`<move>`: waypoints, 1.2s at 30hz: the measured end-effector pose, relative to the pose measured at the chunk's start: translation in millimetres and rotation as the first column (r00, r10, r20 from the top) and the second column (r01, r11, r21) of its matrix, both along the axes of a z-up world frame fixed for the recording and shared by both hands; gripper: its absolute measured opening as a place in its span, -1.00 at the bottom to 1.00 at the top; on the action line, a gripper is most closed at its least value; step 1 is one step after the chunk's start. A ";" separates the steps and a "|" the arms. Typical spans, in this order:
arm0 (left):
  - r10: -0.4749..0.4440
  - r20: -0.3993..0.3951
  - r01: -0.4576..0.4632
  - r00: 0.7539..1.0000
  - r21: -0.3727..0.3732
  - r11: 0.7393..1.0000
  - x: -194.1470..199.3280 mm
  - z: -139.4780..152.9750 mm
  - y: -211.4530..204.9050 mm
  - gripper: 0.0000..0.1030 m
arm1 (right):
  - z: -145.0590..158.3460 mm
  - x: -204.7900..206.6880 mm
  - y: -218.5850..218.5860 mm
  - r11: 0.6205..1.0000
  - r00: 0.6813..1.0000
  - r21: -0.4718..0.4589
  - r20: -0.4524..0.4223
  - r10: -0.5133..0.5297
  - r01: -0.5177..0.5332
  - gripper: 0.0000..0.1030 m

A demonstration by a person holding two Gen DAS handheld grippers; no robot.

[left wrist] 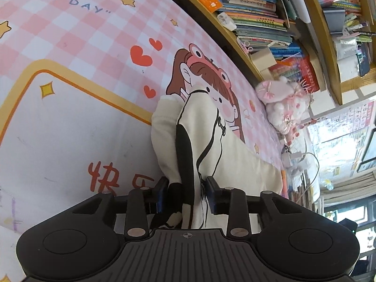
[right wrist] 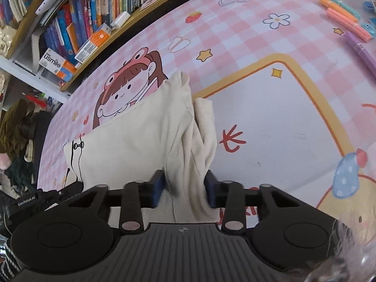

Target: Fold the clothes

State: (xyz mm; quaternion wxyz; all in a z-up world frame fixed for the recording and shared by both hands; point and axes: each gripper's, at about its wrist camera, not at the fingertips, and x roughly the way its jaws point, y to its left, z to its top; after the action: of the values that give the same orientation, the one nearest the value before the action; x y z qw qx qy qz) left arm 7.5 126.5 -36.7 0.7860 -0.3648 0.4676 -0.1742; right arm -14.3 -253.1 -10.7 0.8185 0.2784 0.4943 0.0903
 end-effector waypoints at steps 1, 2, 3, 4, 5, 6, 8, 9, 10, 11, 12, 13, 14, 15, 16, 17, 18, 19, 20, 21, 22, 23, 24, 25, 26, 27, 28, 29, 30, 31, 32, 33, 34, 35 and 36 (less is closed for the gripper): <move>-0.007 0.004 0.007 1.000 0.019 1.000 -0.2 1.2 -2.7 -0.49 | -0.3 -0.7 -0.9 1.000 1.000 0.003 0.004 0.003 -0.003 -0.48; -0.012 0.008 0.012 1.000 0.034 0.999 -0.8 2.3 -5.0 -0.57 | -0.4 -1.2 -1.9 1.000 1.000 0.006 0.009 0.006 -0.006 -0.50; -0.011 0.015 0.010 1.000 0.042 0.999 -2.1 3.2 -6.3 -0.63 | 0.0 -1.2 -2.5 1.000 1.000 0.008 0.016 0.011 -0.011 -0.55; -0.007 0.022 0.006 1.000 0.047 0.999 -3.7 4.3 -7.2 -0.65 | 1.5 -1.0 -2.5 1.000 1.000 0.005 0.024 0.021 -0.021 -0.60; 0.003 0.027 -0.005 1.000 0.044 0.999 -5.9 5.9 -7.0 -0.69 | 3.5 -0.7 -2.0 0.999 0.999 -0.001 0.034 0.033 -0.033 -0.62; 0.014 0.032 -0.015 0.999 0.042 0.999 -8.2 7.5 -6.8 -0.70 | 6.1 -0.8 -1.6 0.999 0.998 -0.007 0.046 0.046 -0.046 -0.64; 0.027 0.045 -0.029 0.999 0.042 0.999 -12.6 12.2 -9.1 -0.71 | 11.7 -1.1 -1.6 0.997 0.995 -0.018 0.071 0.071 -0.070 -0.65; 0.031 0.052 -0.033 0.998 0.044 0.998 -14.8 15.0 -10.9 -0.71 | 13.9 -0.9 -2.8 0.997 0.994 -0.018 0.078 0.079 -0.078 -0.65; 0.035 0.059 -0.038 0.998 0.046 0.998 -17.0 17.8 -12.7 -0.71 | 15.5 -0.7 -4.3 0.996 0.993 -0.016 0.084 0.086 -0.085 -0.66; 0.040 0.066 -0.043 0.997 0.048 0.998 -19.2 20.7 -14.6 -0.72 | 16.8 -0.5 -6.2 0.996 0.992 -0.011 0.089 0.090 -0.090 -0.66; 0.044 0.073 -0.047 0.996 0.049 0.998 -21.4 23.5 -16.4 -0.72 | 18.4 -0.3 -8.7 0.996 0.991 -0.004 0.094 0.094 -0.094 -0.66; 0.048 0.081 -0.052 0.996 0.051 0.997 -23.6 26.3 -18.2 -0.72 | 20.0 -0.3 -11.4 0.995 0.990 0.001 0.101 0.099 -0.099 -0.66; 0.052 0.088 -0.057 0.995 0.053 0.997 -25.8 29.1 -20.1 -0.72 | 21.7 -0.5 -14.2 0.994 0.989 0.005 0.108 0.104 -0.105 -0.66; 0.056 0.095 -0.062 0.994 0.054 0.997 -28.0 31.9 -21.9 -0.72 | 23.2 -0.5 -16.6 0.994 0.988 0.007 0.113 0.109 -0.111 -0.66; 0.060 0.102 -0.066 0.993 0.056 0.996 -30.2 34.7 -23.7 -0.72 | 24.4 -0.5 -18.9 0.993 0.986 0.009 0.118 0.114 -0.116 -0.66; 0.065 0.109 -0.071 0.992 0.058 0.996 -32.1 37.4 -25.8 -0.72 | 25.7 -0.6 -21.6 0.992 0.985 0.011 0.123 0.119 -0.122 -0.66; 0.069 0.115 -0.076 0.991 0.061 0.995 -33.3 39.8 -28.7 -0.72 | 27.0 -0.8 -24.7 0.992 0.984 0.015 0.129 0.125 -0.128 -0.66; 0.073 0.121 -0.081 0.990 0.064 0.995 -34.5 42.2 -31.5 -0.72 | 28.3 -1.1 -27.7 0.991 0.982 0.018 0.135 0.130 -0.134 -0.66; 0.077 0.127 -0.086 0.989 0.067 0.994 -35.8 44.7 -34.3 -0.72 | 29.5 -1.3 -30.3 0.990 0.981 0.021 0.140 0.135 -0.139 -0.66; 0.081 0.133 -0.091 0.988 0.071 0.993 -37.0 47.1 -37.1 -0.72 | 30.7 -1.6 -32.8 0.989 0.979 0.021 0.145 0.141 -0.145 -0.66; 0.086 0.139 -0.096 0.987 0.073 0.993 -38.3 49.2 -39.8 -0.72 | 31.9 -2.1 -35.6 0.988 0.977 0.021 0.152 0.147 -0.152 -0.66; 0.092 0.142 -0.103 0.986 0.072 0.992 -39.7 50.4 -42.1 -0.72 | 33.1 -2.4 -38.3 0.987 0.975 0.021 0.158 0.154 -0.160 -0.66; 0.097 0.145 -0.108 0.985 0.072 0.992 -41.2 51.7 -44.6 -0.72 | 34.3 -2.8 -41.0 0.986 0.973 0.020 0.163 0.161 -0.167 -0.66; 0.101 0.148 -0.113 0.984 0.072 0.991 -42.6 52.8 -47.0 -0.72 | 35.3 -3.0 -43.5 0.985 0.971 0.019 0.169 0.168 -0.173 -0.66; 0.104 0.151 -0.116 0.983 0.072 0.991 -44.4 53.6 -49.2 -0.72 | 36.3 -3.3 -45.9 0.984 0.969 0.016 0.174 0.174 -0.179 -0.66; 0.107 0.155 -0.119 0.982 0.072 0.990 -46.2 54.5 -51.4 -0.72 | 37.4 -3.8 -48.5 0.983 0.967 0.014 0.180 0.180 -0.185 -0.66; 0.110 0.158 -0.123 0.981 0.072 0.990 -48.0 55.3 -53.5 -0.72 | 38.6 -4.3 -51.1 0.982 0.965 0.011 0.186 0.185 -0.191 -0.66; 0.113 0.160 -0.126 0.981 0.072 0.989 -49.6 56.1 -55.7 -0.72 | 39.9 -4.6 -53.8 0.981 0.963 0.008 0.191 0.191 -0.196 -0.66; 0.117 0.160 -0.130 0.980 0.069 0.989 -50.9 56.7 -58.0 -0.72 | 41.1 -4.8 -56.0 0.980 0.961 0.005 0.197 0.195 -0.200 -0.66; 0.121 0.160 -0.133 0.980 0.068 0.989 -51.9 57.3 -60.2 -0.72 | 42.1 -4.9 -57.9 0.979 0.959 0.003 0.201 0.199 -0.204 -0.66; 0.123 0.159 -0.135 0.980 0.068 0.989 -52.3 58.1 -62.3 -0.72 | 43.0 -4.8 -59.9 0.978 0.957 0.002 0.205 0.203 -0.208 -0.66; 0.124 0.159 -0.136 0.980 0.069 0.988 -52.7 58.9 -64.3 -0.72 | 43.9 -4.7 -62.1 0.977 0.956 0.002 0.208 0.206 -0.211 -0.67; 0.123 0.160 -0.135 0.980 0.072 0.988 -52.9 60.1 -66.4 -0.72 | 44.7 -4.6 -64.3 0.977 0.955 0.002 0.211 0.209 -0.214 -0.67; 0.119 0.161 -0.133 0.980 0.077 0.988 -53.2 61.5 -68.5 -0.72 | 45.4 -4.6 -66.5 0.976 0.953 0.002 0.216 0.212 -0.217 -0.67; 0.117 0.163 -0.131 0.980 0.079 0.988 -53.0 62.7 -70.2 -0.72 | 45.9 -4.6 -68.7 0.976 0.952 0.003 0.219 0.213 -0.219 -0.67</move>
State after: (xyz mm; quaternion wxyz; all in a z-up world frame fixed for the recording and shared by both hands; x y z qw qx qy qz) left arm -45.5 56.3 26.1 0.8454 -0.3429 0.3876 -0.1320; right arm -18.9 -321.8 35.2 0.8489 0.2223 0.4280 0.2160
